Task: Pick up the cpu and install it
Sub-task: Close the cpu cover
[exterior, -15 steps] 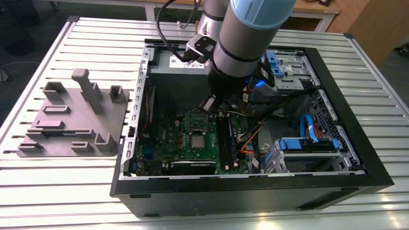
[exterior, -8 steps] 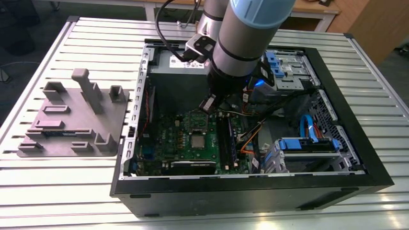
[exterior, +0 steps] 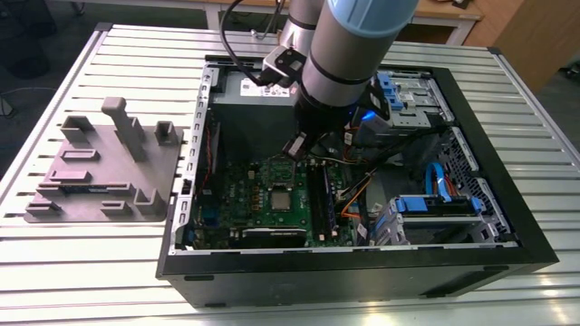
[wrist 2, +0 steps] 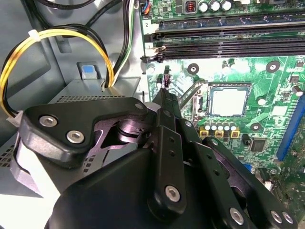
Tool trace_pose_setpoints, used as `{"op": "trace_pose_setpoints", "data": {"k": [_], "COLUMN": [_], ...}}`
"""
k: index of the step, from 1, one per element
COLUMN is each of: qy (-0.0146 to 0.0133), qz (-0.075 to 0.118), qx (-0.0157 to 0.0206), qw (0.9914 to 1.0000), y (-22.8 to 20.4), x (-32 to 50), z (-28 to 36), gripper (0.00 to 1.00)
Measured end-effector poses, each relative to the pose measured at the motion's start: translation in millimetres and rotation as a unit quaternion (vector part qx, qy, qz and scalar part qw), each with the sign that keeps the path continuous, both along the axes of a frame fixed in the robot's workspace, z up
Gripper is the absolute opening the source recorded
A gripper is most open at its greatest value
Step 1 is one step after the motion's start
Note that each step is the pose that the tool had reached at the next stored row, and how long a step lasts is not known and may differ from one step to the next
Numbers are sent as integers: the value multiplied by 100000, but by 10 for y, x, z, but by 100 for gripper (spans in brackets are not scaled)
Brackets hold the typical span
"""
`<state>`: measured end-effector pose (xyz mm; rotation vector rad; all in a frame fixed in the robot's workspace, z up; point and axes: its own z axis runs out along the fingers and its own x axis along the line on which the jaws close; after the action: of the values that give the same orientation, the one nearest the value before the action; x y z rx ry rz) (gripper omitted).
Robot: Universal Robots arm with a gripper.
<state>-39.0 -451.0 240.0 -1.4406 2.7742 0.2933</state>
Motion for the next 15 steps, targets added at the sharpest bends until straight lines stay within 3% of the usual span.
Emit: {"op": "trace_pose_setpoints", "data": {"k": [15], "qy": [-6], "qz": [225], "qx": [15], "qw": [100000], "y": [3], "x": [0], "z": [51], "gripper": [10]}}
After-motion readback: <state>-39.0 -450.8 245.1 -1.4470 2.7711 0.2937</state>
